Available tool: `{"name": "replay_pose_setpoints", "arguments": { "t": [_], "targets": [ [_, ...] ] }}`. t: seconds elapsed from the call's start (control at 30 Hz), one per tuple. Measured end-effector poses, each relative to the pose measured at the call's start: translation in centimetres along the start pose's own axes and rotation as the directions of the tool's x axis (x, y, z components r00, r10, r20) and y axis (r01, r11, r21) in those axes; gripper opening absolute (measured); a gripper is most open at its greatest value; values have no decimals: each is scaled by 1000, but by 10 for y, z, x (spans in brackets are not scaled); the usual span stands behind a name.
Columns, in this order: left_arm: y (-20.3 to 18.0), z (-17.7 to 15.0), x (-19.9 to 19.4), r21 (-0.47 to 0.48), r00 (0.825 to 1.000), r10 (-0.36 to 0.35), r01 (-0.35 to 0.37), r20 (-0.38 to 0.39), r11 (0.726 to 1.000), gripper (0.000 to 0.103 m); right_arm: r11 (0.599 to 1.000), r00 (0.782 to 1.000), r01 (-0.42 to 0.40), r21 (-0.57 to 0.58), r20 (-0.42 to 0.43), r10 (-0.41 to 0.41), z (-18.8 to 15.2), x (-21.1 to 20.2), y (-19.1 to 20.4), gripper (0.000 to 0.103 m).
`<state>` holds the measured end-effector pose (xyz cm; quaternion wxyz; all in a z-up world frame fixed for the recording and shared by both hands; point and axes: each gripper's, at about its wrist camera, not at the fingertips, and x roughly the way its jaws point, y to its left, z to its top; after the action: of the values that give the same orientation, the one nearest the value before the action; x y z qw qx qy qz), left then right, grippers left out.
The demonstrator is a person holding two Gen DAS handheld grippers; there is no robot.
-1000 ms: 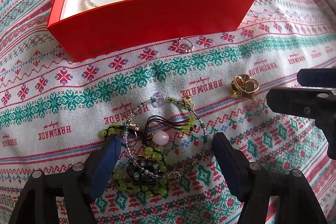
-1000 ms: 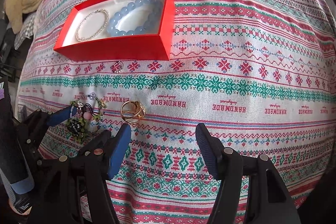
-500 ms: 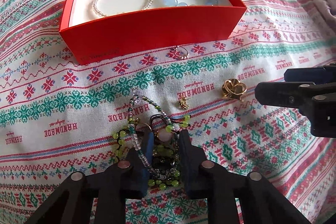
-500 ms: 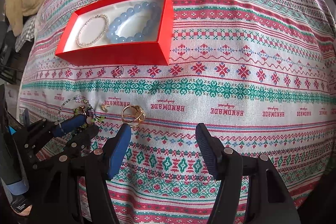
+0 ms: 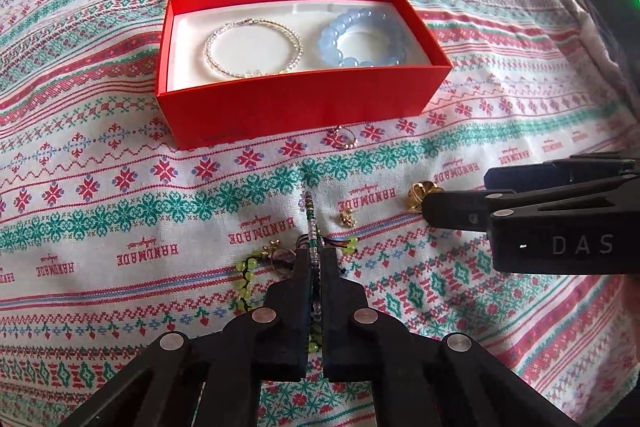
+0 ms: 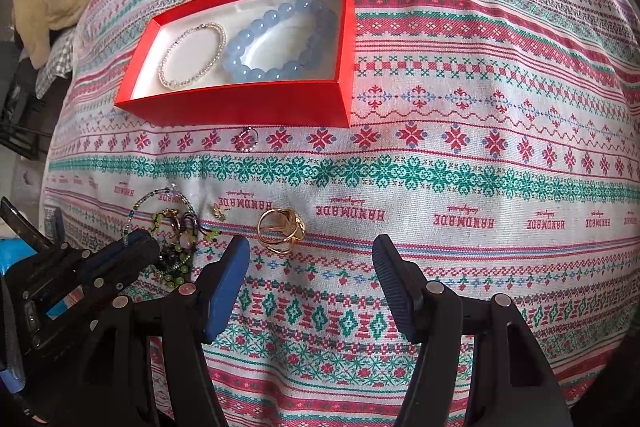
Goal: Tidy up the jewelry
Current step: 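Grasp the gold ring with the right tool while the left tool holds the bracelet, then carry the beaded bracelet and gold ring into the red box and lower them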
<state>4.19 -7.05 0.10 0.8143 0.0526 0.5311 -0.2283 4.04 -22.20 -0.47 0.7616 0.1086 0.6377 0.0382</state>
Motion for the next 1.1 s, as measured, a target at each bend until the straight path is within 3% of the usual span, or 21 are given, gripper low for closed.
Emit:
{"name": "replay_pose_setpoints", "arguments": {
  "t": [0.27, 0.57, 1.1],
  "targets": [
    [9, -1, -16, -23, 999, 6, -5, 40, 1000, 0, 999, 999, -42, 19, -13, 42, 4, 11, 5, 66],
    [11, -2, -21, -36, 998, 15, -13, 56, 999, 0, 999, 999, -35, -3, -19, 35, 6, 22, 9, 31],
    [16, 7, -38, -47, 995, 31, -26, 98, 999, 0, 997, 998, 2, -75, 64, 3, 3, -4, 21, 31]
  ]
}}
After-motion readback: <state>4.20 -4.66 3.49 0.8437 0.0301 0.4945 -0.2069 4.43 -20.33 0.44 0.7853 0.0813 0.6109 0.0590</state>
